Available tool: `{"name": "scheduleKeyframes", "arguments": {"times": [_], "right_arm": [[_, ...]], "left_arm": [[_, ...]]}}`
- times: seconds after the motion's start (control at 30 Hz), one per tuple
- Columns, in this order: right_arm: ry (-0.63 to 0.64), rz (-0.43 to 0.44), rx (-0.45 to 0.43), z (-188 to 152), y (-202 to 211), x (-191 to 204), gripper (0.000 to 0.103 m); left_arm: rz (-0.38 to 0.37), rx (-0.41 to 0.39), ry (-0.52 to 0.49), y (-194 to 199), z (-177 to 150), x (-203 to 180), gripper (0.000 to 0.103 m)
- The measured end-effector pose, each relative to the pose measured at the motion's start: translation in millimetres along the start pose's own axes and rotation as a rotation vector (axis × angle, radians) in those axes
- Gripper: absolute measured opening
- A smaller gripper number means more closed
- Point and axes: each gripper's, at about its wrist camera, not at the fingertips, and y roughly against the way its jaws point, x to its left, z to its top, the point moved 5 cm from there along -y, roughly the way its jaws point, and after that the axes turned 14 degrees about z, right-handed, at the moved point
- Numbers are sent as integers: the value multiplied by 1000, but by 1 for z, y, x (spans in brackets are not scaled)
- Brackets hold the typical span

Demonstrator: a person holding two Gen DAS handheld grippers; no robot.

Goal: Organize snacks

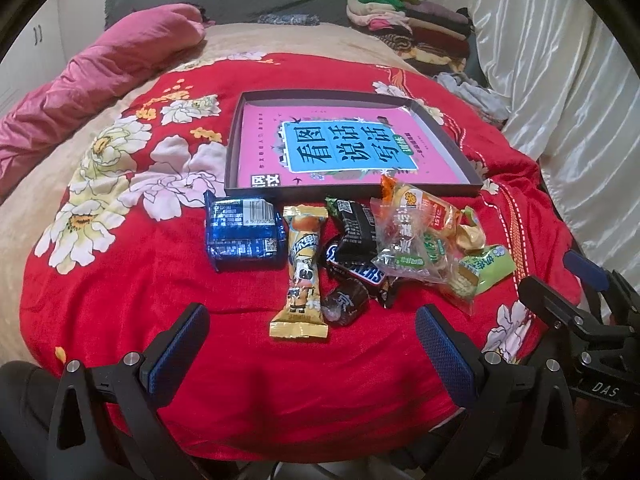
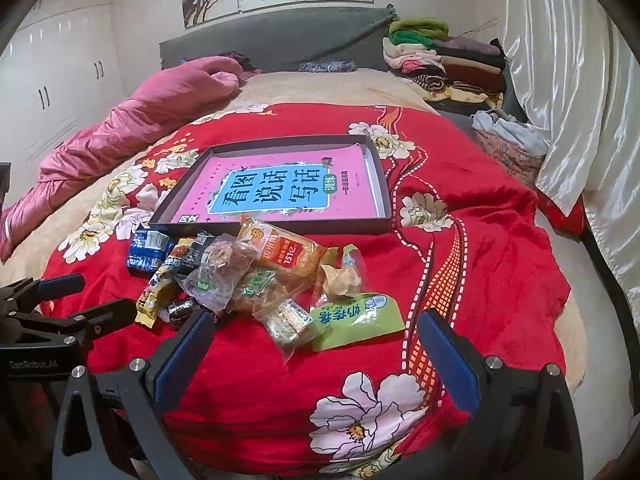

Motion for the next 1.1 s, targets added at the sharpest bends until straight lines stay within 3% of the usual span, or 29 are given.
{"name": "scheduleKeyframes", "arguments": {"times": [1.1], "right_arm": [[-9, -10, -4, 2, 0, -6, 102]], "left_arm": [[-12, 6, 1, -1, -2, -2, 102]]}}
